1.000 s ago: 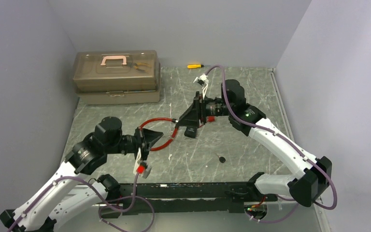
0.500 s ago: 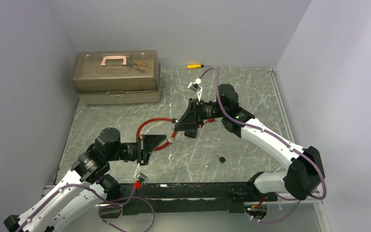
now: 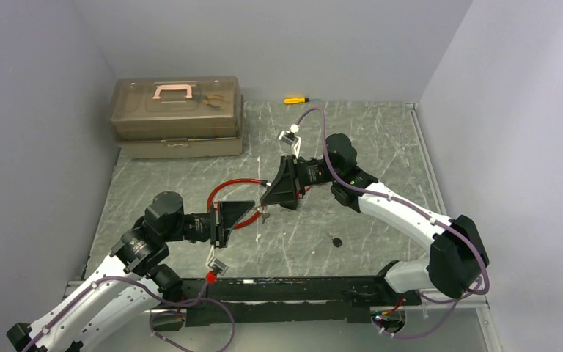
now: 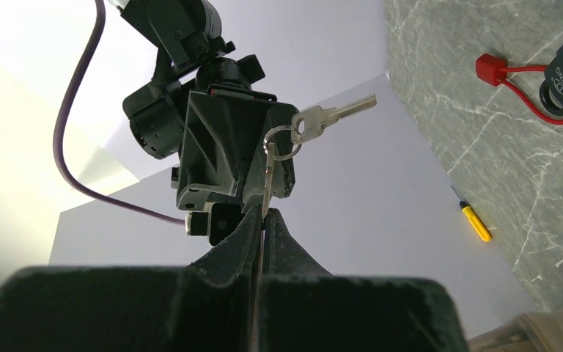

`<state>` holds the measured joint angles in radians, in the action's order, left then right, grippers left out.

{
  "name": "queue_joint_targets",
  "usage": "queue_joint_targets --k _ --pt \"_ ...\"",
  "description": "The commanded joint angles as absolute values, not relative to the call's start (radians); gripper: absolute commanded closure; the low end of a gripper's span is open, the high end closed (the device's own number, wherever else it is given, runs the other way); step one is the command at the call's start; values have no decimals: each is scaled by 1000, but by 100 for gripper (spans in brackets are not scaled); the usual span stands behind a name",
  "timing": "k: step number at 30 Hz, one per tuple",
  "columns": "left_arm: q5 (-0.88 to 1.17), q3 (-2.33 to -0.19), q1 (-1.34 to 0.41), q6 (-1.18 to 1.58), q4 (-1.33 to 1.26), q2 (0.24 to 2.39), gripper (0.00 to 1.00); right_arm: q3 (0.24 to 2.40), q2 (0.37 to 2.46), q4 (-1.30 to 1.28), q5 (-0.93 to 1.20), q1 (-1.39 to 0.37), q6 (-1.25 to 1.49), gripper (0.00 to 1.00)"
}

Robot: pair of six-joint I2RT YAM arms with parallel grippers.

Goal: Unlock with the key

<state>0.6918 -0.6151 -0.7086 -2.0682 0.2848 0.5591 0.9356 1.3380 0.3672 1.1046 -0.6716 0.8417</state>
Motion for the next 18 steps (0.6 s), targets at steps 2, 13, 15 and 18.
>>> queue_joint_targets --k 2,13,15,18 --pt "708 -614 -712 -2188 225 563 100 935 1356 448 1147 -693 869 70" --pt "702 -611 -713 -2164 205 561 100 917 1358 479 1145 -700 892 100" --pt "700 -608 -713 -2161 202 559 100 911 1345 477 1135 -699 889 100" --pt "682 -602 -713 -2142 184 557 100 897 1330 488 1134 -700 901 100"
